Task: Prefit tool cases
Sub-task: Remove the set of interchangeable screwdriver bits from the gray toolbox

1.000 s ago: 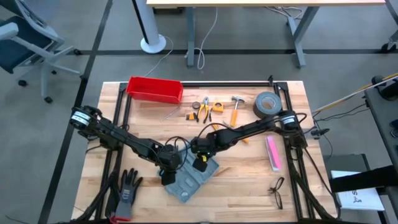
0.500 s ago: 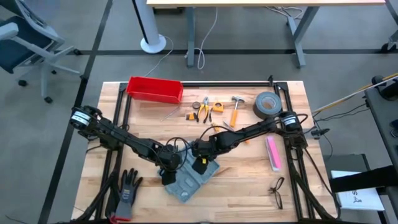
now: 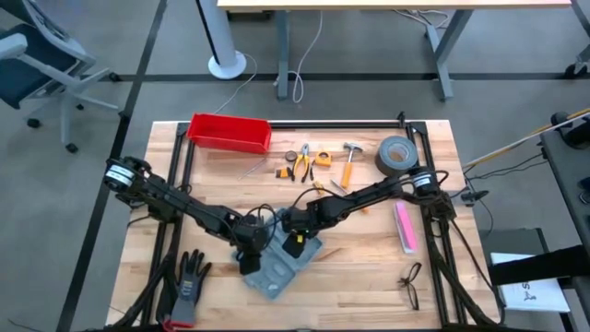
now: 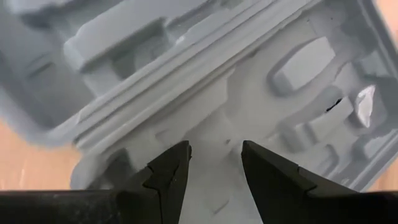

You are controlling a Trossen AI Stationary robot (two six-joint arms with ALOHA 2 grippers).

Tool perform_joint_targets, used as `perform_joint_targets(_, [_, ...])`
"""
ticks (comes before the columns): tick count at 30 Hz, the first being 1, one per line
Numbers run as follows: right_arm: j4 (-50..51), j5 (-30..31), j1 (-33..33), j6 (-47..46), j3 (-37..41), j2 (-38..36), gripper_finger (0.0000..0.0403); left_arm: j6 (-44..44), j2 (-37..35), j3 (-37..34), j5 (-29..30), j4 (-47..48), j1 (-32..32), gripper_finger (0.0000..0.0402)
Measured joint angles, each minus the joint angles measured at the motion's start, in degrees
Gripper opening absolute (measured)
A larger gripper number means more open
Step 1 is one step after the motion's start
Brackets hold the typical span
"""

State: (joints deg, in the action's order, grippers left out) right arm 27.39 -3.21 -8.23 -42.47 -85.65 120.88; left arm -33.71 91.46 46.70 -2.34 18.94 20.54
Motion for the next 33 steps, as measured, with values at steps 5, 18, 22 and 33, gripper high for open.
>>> perform_joint_targets(5, [-3.97,-3.19,0.08,0.37,0.11,0.07,0.0188,0.00,0.00,-0.02,-0.33,0.25,0.14,0.0158])
perform_joint_targets(18, [-5.43,-6.08,-0.31,1.46,0.20,-0.57,0.0165,0.06,0.00,-0.02,-0.21,0.34,0.35,0.0158])
perform_joint_targets(22, [-9.64,-6.91,-0.75,1.80,-0.07,-1.72,0.0158,0.13,0.00,0.00,2.15,-0.34,0.15,0.0158])
perform_joint_targets(33, [-0.74,2.17,-0.97,2.23,0.09,-3.32,0.0138,-0.24,0.02,0.00,1.65,0.13,0.85,0.0158])
